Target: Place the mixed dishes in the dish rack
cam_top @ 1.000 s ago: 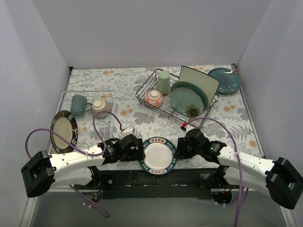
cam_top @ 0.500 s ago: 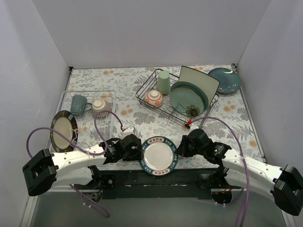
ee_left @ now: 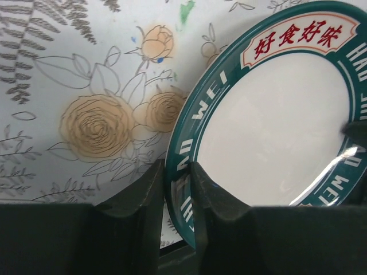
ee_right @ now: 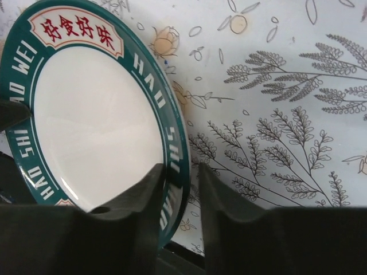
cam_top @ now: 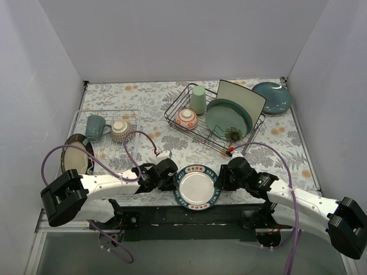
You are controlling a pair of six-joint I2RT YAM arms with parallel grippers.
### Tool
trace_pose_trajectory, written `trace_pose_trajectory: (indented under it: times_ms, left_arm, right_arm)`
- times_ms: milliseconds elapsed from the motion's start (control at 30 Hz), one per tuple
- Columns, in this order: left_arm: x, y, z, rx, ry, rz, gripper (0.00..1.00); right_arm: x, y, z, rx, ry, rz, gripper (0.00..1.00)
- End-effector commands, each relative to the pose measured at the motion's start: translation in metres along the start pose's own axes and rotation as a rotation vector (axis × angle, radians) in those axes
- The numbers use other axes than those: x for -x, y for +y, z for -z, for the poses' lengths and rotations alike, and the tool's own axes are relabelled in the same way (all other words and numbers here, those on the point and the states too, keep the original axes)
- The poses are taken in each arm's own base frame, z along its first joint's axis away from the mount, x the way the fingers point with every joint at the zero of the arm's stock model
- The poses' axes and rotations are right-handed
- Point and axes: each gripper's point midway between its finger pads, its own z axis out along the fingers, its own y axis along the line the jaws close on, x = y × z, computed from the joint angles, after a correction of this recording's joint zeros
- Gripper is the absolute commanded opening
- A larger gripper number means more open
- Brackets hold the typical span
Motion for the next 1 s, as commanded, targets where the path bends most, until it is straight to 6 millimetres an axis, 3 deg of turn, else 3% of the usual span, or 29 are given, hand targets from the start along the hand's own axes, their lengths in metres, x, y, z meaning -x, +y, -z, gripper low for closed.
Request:
trace_pose_trajectory:
  times_ms: [0, 100, 300, 400, 433, 567, 767, 833, 867, 967]
  left_arm:
    - [-0.044, 0.050, -0.011, 0.153, 0.147, -0.051, 0.00]
    - [-0.050, 0.055, -0.012, 0.162, 0.165, -0.043, 0.00]
    - [-0.061, 0.061, -0.015, 0.168, 0.206, -0.042, 0.00]
    - [-0.064, 0.059, -0.016, 0.158, 0.216, -0.041, 0.00]
    - [-0.063, 0.059, -0.016, 0.155, 0.216, -0.040, 0.00]
    - [-0.059, 0.053, -0.015, 0.136, 0.204, -0.048, 0.00]
    - [-0.040, 0.040, -0.007, 0.109, 0.147, -0.075, 0.02]
    - [-0.032, 0.037, 0.000, 0.108, 0.118, -0.079, 0.09]
    - [-0.026, 0.031, 0.003, 0.098, 0.100, -0.081, 0.28]
    - [-0.008, 0.023, 0.017, 0.084, 0.040, -0.075, 0.64]
  right_arm:
    - [-0.011, -0.019, -0.003, -0.055, 0.006, 0.025, 0.47]
    - [-0.014, -0.018, -0.005, -0.037, 0.008, 0.014, 0.58]
    - [-0.030, -0.018, -0.014, 0.007, 0.038, -0.028, 0.58]
    - [-0.038, -0.019, -0.017, 0.026, 0.056, -0.045, 0.44]
    - [-0.038, -0.018, -0.017, 0.031, 0.058, -0.044, 0.30]
    - [-0.028, -0.011, -0.013, 0.046, 0.036, -0.019, 0.01]
    - [0.009, 0.005, 0.005, 0.043, -0.051, 0.092, 0.01]
    - [0.031, 0.018, 0.016, 0.055, -0.108, 0.121, 0.01]
    - [0.038, 0.022, 0.021, 0.056, -0.122, 0.155, 0.01]
    - [0.067, 0.041, 0.039, 0.075, -0.188, 0.221, 0.01]
